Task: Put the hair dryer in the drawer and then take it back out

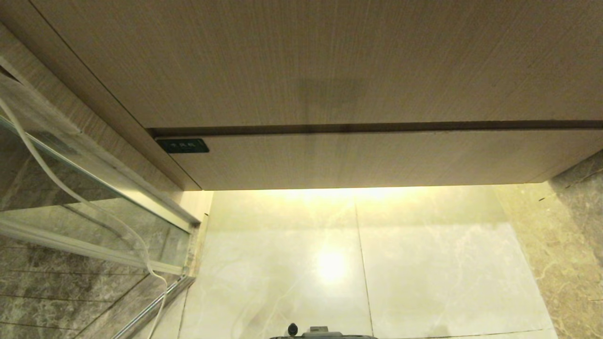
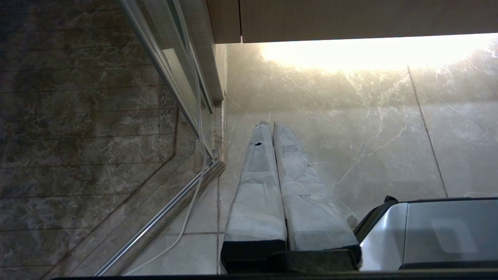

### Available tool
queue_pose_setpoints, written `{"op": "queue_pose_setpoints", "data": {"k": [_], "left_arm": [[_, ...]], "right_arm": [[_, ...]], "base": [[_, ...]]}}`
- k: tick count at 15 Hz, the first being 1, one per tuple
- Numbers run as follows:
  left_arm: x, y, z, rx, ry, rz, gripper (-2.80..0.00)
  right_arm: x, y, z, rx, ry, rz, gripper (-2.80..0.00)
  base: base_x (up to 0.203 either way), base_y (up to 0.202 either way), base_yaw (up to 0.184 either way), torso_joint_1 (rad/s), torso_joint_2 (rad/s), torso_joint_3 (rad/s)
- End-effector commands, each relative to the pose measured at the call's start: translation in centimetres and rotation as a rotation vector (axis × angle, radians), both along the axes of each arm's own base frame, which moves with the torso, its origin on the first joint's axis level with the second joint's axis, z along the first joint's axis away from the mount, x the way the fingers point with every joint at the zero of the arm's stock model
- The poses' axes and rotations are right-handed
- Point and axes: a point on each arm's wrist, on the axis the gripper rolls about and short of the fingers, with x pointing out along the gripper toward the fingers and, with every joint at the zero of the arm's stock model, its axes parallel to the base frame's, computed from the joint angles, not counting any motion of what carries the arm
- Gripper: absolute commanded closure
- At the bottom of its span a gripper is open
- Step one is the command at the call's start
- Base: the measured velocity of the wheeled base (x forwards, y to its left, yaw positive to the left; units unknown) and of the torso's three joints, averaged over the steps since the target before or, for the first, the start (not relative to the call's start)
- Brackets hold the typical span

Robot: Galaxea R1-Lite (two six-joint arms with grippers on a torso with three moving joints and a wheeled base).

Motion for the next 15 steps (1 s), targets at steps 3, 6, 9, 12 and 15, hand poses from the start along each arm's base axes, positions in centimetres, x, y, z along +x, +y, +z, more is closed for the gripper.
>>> {"op": "queue_pose_setpoints", "data": {"k": [3,6,9,12,15], "left_arm": [[0.0,0.0,0.0,0.000,0.001,0.000,0.00],[0.0,0.0,0.0,0.000,0.001,0.000,0.00],[0.0,0.0,0.0,0.000,0.000,0.000,0.00],[0.0,0.0,0.0,0.000,0.001,0.000,0.00],[0.0,0.0,0.0,0.000,0.000,0.000,0.00]], "right_arm": [[-6.6,1.4,-5.0,0.004,-0.259,0.044,0.00],[-8.2,1.3,-7.8,0.058,-0.378,0.049,0.00],[-8.4,1.2,-9.0,0.119,-0.432,0.026,0.00],[-8.3,1.2,-9.1,0.131,-0.450,0.022,0.00],[-8.2,1.2,-9.2,0.163,-0.453,0.010,0.00]], "base": [[0.000,0.000,0.000,0.000,0.00,0.000],[0.000,0.000,0.000,0.000,0.00,0.000],[0.000,0.000,0.000,0.000,0.00,0.000],[0.000,0.000,0.000,0.000,0.00,0.000],[0.000,0.000,0.000,0.000,0.00,0.000]]}}
